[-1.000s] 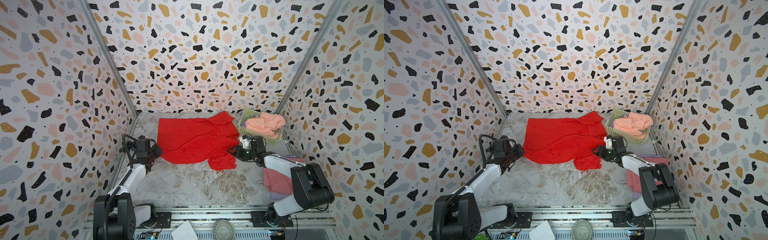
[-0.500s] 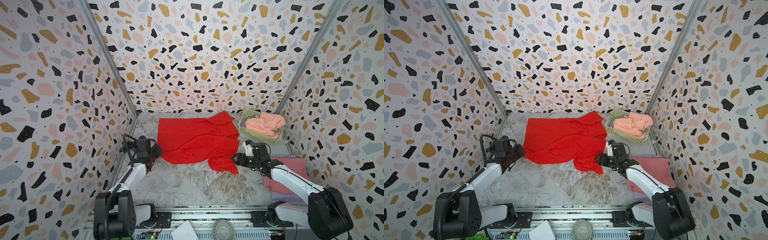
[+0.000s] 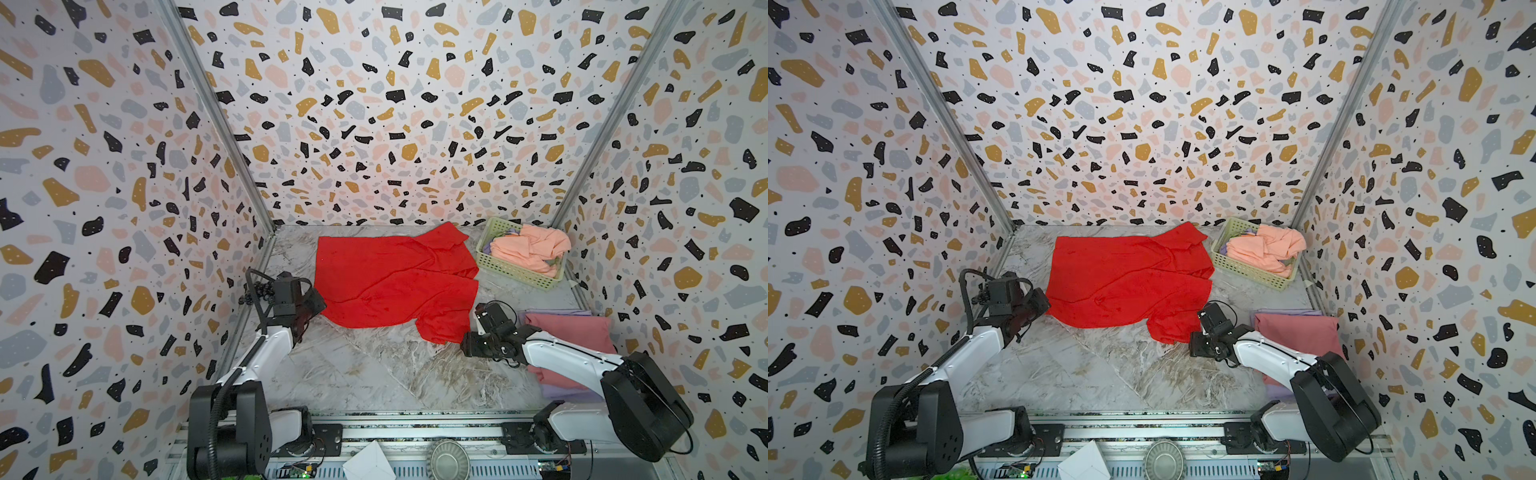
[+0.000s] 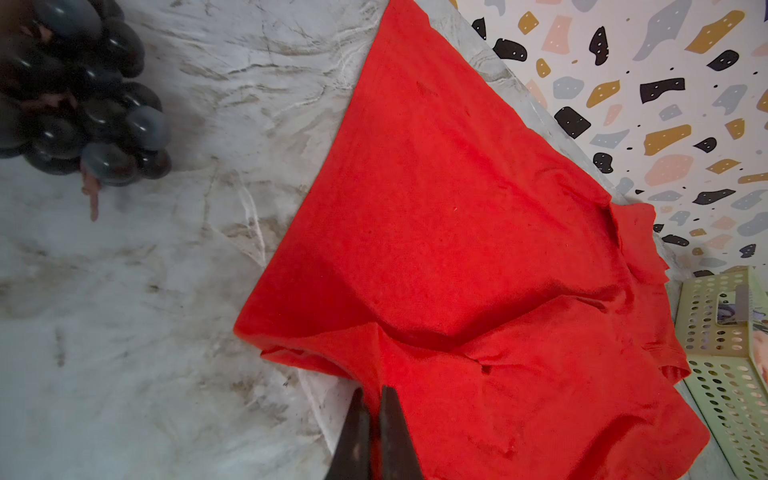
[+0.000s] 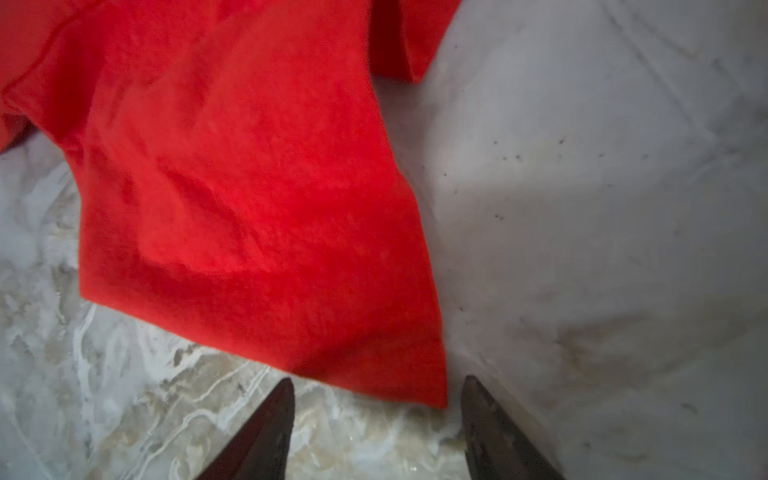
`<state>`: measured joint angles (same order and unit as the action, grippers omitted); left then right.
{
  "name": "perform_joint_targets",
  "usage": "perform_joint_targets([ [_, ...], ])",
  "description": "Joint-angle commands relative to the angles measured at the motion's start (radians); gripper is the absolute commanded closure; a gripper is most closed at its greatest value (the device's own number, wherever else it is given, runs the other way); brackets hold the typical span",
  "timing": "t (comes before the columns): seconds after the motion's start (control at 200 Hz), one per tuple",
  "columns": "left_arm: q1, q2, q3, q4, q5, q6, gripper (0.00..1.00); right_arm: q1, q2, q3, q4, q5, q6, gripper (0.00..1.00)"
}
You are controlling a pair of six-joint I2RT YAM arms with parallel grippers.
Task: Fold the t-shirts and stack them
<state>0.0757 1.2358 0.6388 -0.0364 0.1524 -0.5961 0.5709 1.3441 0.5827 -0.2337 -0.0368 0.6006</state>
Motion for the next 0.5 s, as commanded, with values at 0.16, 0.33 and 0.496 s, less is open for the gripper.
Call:
perform_joint_targets([
  [0.16, 0.003, -0.024, -0.004, 0.023, 0.003, 0.005, 1.0, 0.07, 0.221, 0.048, -0.026, 0.071, -0.008, 0.6],
  [0.33, 0.003, -0.045, -0.004, 0.008, -0.011, 0.009, 1.0, 0.122, 0.208, 0.085, -0.04, 0.132, 0.007, 0.97],
  [0.496, 0.003, -0.084, 0.029, -0.031, -0.01, 0.021, 1.0, 0.111, -0.025, 0.193, -0.064, 0.275, -0.063, 1.0],
])
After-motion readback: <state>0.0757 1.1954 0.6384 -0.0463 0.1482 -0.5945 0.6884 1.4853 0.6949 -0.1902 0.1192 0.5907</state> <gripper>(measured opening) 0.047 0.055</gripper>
